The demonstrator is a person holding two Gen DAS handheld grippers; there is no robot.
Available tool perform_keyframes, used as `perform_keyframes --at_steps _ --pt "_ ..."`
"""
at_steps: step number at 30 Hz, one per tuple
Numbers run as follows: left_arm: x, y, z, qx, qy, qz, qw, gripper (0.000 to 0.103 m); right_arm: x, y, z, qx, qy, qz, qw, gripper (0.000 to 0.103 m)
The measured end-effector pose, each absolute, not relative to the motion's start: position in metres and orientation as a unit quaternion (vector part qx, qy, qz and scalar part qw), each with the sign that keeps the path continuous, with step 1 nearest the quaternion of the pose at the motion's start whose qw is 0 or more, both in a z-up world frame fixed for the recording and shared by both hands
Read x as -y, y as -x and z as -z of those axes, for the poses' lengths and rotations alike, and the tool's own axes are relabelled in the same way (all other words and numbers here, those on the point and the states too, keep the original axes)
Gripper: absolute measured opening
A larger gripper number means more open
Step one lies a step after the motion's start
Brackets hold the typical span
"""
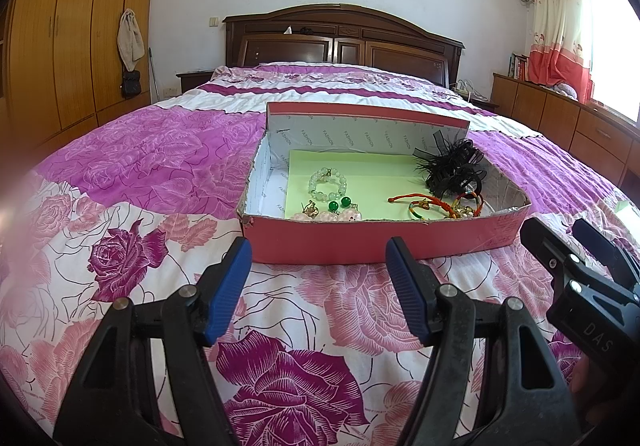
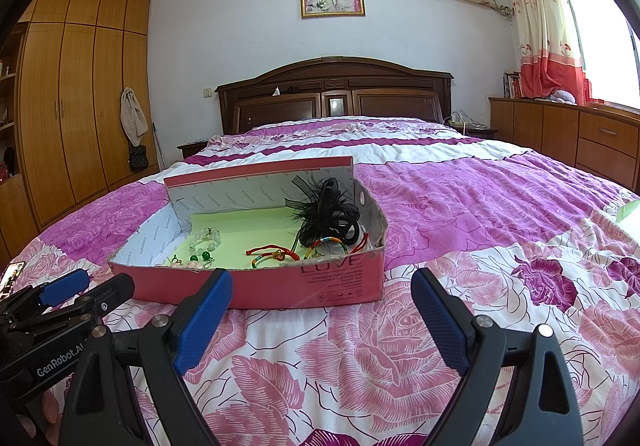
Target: Organize jewelry
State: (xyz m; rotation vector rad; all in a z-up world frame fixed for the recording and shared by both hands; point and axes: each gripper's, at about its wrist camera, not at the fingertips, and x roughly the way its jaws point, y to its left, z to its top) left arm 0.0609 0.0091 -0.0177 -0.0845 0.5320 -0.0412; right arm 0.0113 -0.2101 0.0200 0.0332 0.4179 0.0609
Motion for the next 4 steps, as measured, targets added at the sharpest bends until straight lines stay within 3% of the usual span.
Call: perform_keyframes --at_steps 4 --pt "-0.0089 -0.0605 0.0175 -0.262 0.041 0.021 0.964 0.062 0.2099 -0.0114 -0.0203 -0.207 -0.016 -0.03 0.978 0.092"
